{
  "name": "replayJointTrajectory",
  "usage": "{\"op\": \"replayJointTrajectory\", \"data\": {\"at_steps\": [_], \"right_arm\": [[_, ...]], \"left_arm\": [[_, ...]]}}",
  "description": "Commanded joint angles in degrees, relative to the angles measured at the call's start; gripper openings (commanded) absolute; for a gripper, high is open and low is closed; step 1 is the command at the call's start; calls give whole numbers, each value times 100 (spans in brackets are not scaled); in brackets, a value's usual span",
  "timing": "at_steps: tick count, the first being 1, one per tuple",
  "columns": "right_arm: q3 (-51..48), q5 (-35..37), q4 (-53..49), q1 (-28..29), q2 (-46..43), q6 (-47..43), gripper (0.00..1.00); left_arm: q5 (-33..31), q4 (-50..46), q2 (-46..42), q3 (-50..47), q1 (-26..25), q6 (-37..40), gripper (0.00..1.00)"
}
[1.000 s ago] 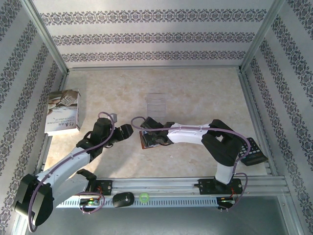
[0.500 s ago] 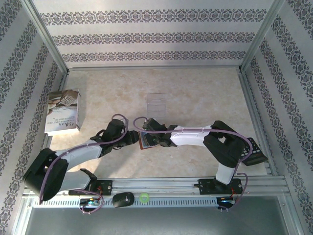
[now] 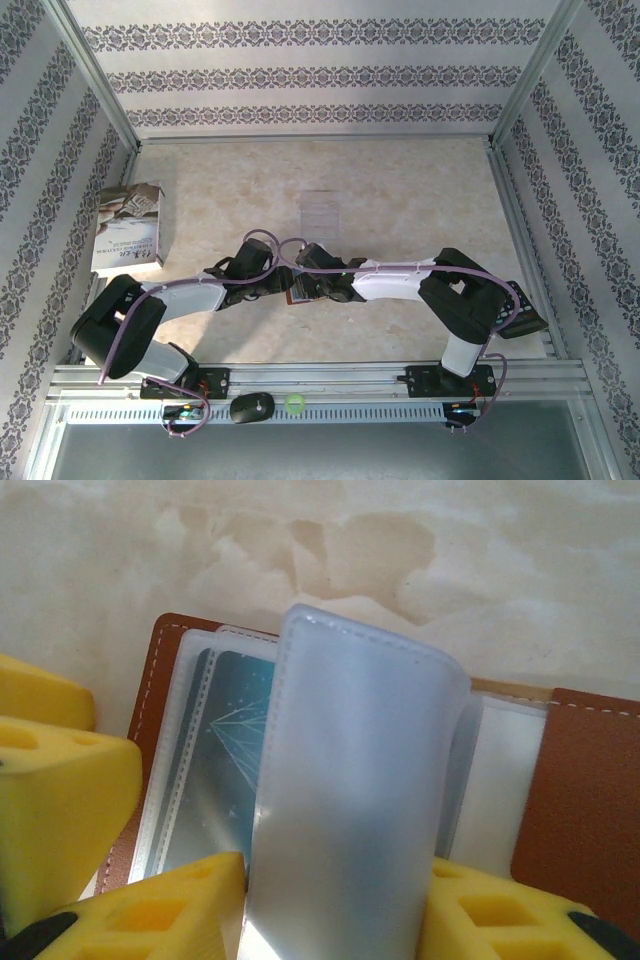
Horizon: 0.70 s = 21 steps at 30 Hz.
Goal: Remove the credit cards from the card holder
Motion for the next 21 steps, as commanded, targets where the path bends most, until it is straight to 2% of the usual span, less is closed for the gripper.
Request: {"op": "replayJointTrajectory", "data": {"at_steps": [1,3,7,10,15,21], "right_arm": [[-148,-224,-47,51,-27,75,45],[-157,-246,-15,45,-18,101,45],[-176,-256,25,42,-37,114,45],[-201,-299,92,44,-88,89,46],[-354,-388,367,45,-262,33,51],[-407,-458,484,26,-306,52,50]], "left_arm": [[-27,-2,177,76,-148,162,52],[-29,81,177,36,-183,157,56],[-34,147,244,-5,-222,97,57],[44,517,132,-187,-245,9,64],[51,594,124,-139,-315,38,66],[89,585,364,28,-408,86,67]]}}
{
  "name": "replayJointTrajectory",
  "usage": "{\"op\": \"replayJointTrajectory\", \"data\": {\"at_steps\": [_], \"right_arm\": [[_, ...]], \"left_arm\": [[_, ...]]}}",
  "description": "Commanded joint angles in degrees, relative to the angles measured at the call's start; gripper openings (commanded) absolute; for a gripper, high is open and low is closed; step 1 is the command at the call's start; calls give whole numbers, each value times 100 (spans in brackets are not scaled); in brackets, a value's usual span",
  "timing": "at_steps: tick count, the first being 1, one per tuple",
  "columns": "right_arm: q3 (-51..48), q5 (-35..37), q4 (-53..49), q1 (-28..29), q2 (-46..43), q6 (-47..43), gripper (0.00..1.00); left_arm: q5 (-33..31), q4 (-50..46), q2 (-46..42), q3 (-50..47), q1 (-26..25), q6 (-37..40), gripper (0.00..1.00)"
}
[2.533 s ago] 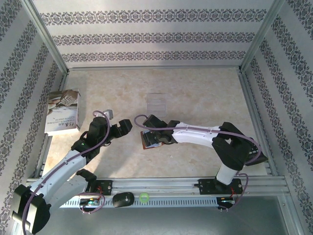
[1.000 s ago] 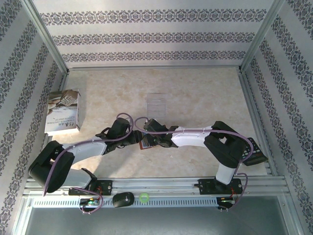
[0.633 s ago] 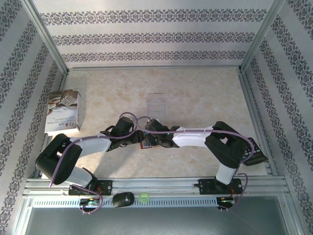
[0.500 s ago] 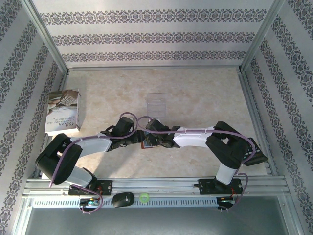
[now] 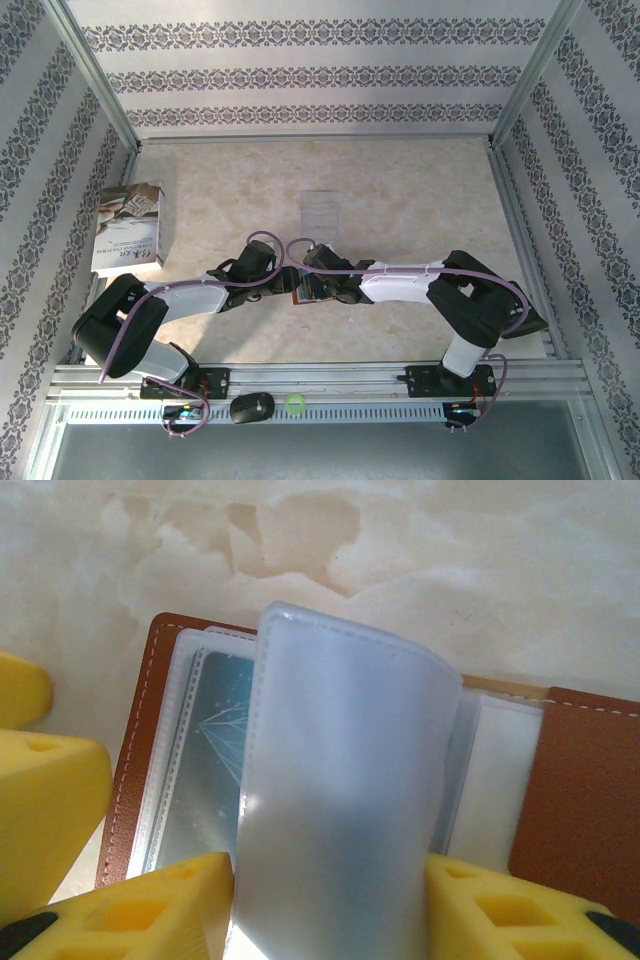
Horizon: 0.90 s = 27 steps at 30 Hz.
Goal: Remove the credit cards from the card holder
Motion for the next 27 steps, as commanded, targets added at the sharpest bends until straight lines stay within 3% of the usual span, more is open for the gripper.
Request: {"op": "replayJointTrajectory", "data": {"at_steps": [1,5,14,27], "right_arm": [[-77,-505,444,102,-32,-72,49],[-185,-620,666,89,-108,-101,41],[-303,-745,907,32,-161,-54,40],[-299,-539,780,23,-198,107,48]], "left_arm": [[255,326,366,116,-234,68,68],[292,340,378,150,-244,81,67],[280,858,-257,-157,-244,-144,44],[270,-210,624,381,-261,236,33]]}}
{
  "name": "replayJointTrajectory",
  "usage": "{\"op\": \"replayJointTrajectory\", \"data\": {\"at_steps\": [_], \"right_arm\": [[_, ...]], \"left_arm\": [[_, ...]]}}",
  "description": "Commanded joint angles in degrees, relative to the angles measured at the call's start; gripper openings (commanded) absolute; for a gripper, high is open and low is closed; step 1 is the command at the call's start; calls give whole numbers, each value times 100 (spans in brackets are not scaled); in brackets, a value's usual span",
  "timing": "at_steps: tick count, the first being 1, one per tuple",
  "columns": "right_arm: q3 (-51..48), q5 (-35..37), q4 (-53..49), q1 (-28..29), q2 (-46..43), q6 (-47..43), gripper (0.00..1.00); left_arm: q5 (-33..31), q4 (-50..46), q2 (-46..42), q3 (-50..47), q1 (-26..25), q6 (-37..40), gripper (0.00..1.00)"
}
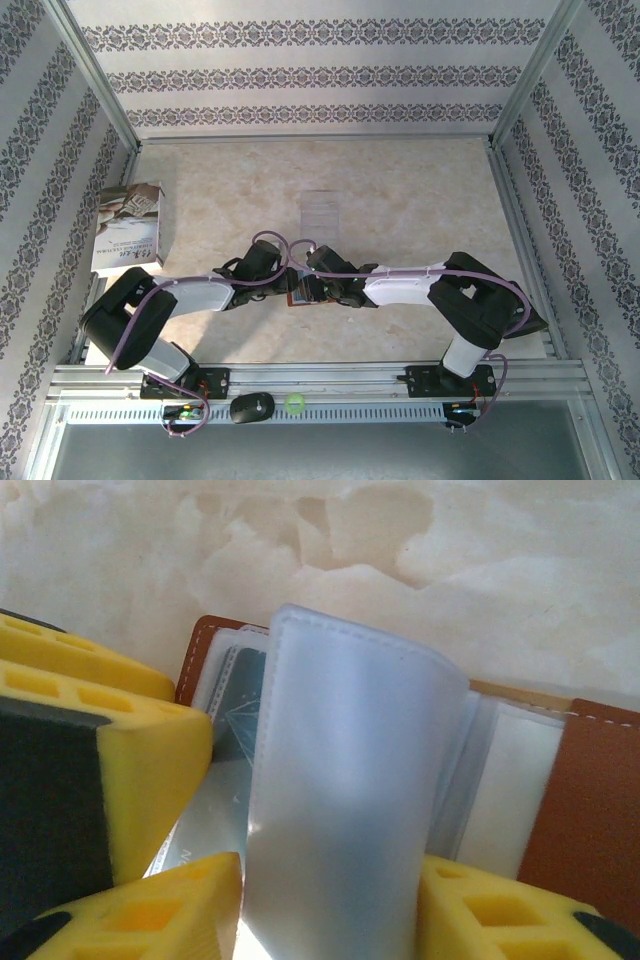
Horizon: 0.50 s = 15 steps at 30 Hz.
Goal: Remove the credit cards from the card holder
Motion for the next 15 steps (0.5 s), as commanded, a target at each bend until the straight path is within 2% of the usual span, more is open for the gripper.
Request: {"op": "replayJointTrajectory", "data": {"at_steps": [1,9,15], "right_arm": [[24,-56,58,51,-128,99,48],[52,651,-923,-6,-259,481,52],[-324,1101,-1170,-80,-652,788,55]], "left_arm": [[254,-379,316,222,-167,243,32],[254,-555,315,166,-167,359,26],[271,-539,392,169,-167,414,22]]}}
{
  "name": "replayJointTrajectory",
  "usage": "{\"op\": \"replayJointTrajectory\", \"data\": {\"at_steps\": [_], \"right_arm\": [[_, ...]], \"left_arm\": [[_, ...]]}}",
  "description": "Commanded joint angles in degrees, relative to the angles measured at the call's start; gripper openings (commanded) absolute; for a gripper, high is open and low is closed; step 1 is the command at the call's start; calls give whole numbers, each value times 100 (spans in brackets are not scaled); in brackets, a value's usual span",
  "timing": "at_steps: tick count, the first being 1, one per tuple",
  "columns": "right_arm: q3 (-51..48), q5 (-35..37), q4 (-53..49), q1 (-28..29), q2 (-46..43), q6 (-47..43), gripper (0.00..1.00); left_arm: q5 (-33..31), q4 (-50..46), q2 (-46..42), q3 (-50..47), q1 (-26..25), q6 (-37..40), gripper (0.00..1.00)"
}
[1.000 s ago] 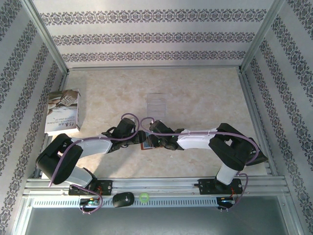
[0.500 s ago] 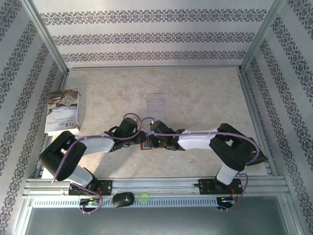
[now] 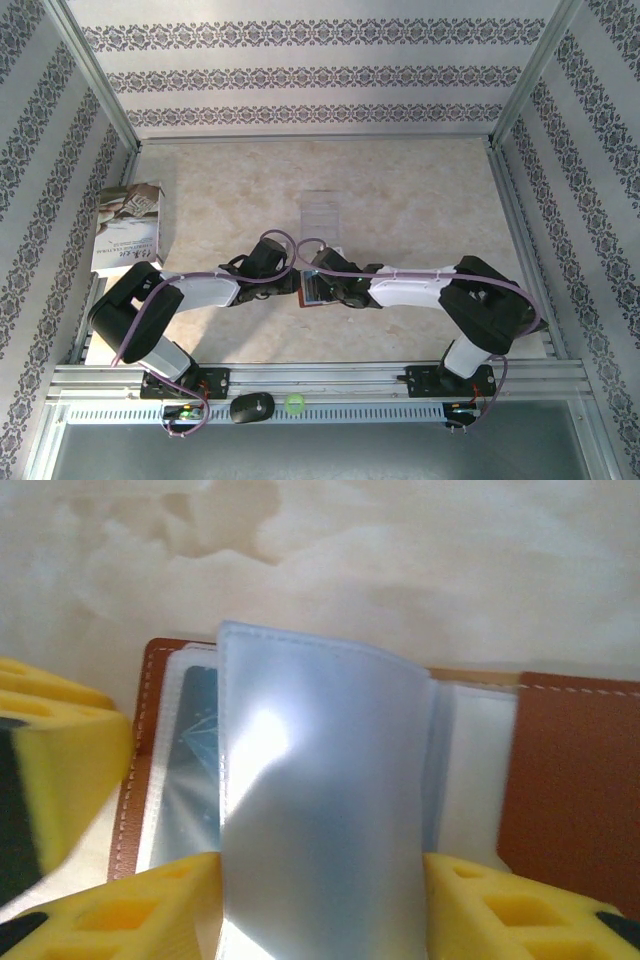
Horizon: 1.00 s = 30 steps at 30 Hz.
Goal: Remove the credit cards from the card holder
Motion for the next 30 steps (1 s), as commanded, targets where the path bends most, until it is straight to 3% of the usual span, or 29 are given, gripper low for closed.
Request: {"op": "replayJointTrajectory", "data": {"at_steps": [1,7,12,21,25,30], "right_arm": [[-229,494,-450,-76,-309,309,55],[-443,715,-592,-122,-594,391,58],[-539,563,-275,-129,-741,221,46],[-548,149,452,-133,-826,-72,21],[-455,-102,669,-127,-682,-12,10],[-441,-108,703,-122,-646,177,8]], "left_arm": [[114,-366,190,-60,-87,144,22],[135,-336,199,-44,-76,133,23],[141,-213,-225,-110,-76,103,43],[575,-134,-536,10,-111,194,57],[405,-283,-466,94,-130,229,56],[118,-484,-239,163,-128,269,51]]}}
